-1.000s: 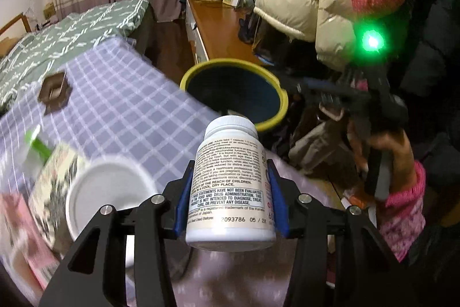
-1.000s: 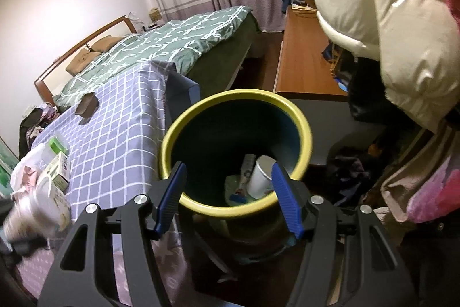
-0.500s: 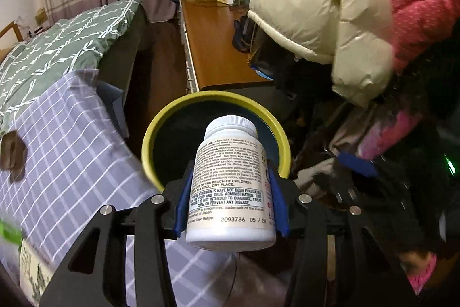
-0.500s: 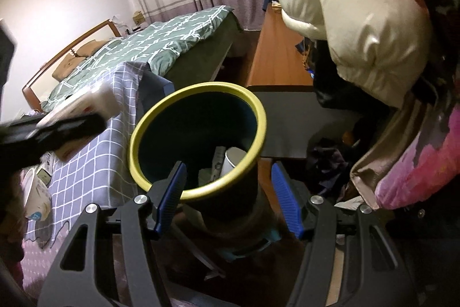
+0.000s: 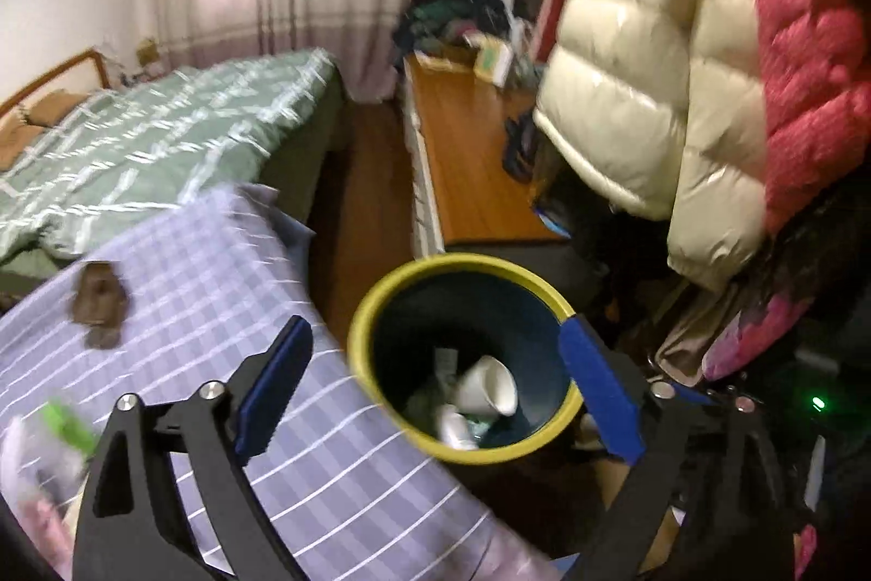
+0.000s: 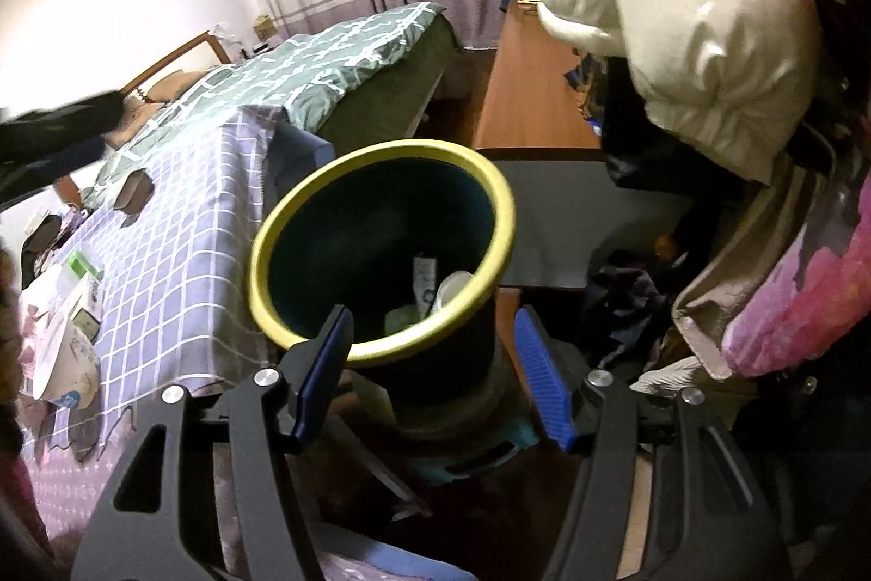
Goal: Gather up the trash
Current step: 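Carry the pill bottle with the left tool and drop it into the bin, then grasp the white plastic bowl by its rim with the right tool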
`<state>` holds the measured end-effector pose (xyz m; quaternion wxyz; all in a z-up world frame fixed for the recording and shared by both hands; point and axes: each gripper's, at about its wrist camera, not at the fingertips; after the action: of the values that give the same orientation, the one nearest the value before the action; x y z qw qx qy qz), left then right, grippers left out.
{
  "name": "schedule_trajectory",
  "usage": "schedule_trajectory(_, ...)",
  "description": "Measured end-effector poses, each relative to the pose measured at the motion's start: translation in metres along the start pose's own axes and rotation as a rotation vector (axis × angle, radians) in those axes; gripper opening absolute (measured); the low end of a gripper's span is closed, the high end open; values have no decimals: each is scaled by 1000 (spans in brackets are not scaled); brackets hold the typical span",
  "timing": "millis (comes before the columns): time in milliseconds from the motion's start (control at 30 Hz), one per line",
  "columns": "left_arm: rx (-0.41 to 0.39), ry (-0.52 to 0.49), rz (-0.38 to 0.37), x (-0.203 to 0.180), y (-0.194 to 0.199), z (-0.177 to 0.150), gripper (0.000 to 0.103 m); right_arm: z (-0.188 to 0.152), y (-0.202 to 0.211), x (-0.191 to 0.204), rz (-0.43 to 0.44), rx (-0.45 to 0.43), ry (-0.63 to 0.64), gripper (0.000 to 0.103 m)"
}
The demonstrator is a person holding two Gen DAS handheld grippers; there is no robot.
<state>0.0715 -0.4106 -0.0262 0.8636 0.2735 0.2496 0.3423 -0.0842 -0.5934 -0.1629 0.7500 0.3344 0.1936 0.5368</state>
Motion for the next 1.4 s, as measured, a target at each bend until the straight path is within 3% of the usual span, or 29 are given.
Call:
schedule_trajectory(267, -142, 116, 108, 81, 113, -33, 98, 5, -1, 37, 36, -1, 66, 59)
schedule_trajectory(500, -231, 196, 267, 146, 199, -76, 98, 11, -1, 76, 88, -6, 137, 59)
schedule_trajectory(700, -294, 280, 344, 189, 251, -100, 98, 11, 7, 131, 191, -20, 247, 59)
schedule_trajectory(800, -314, 313, 362, 205, 268, -109, 98, 8, 13, 163, 263, -22, 316, 60)
schedule_trajectory(1000, -336, 354, 376, 218, 279, -115, 98, -4, 25, 227, 404, -34, 481, 71)
schedule_trajectory(1133, -329, 376, 372, 228, 279, -120, 98, -9, 17, 255, 409, -12, 536, 74)
schedule_trajectory(1400, -311, 404, 364, 236, 272, -122, 98, -9, -6, 282, 388, 38, 529, 74)
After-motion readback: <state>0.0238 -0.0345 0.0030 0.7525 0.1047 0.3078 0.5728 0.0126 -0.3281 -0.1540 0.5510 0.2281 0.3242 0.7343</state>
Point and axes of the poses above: each gripper's, at about its wrist camera, not at the fingertips, and y roughly against the way its jaws point, x to its left, z to its top, and after that the axes turned 13 degrees about y, right-handed
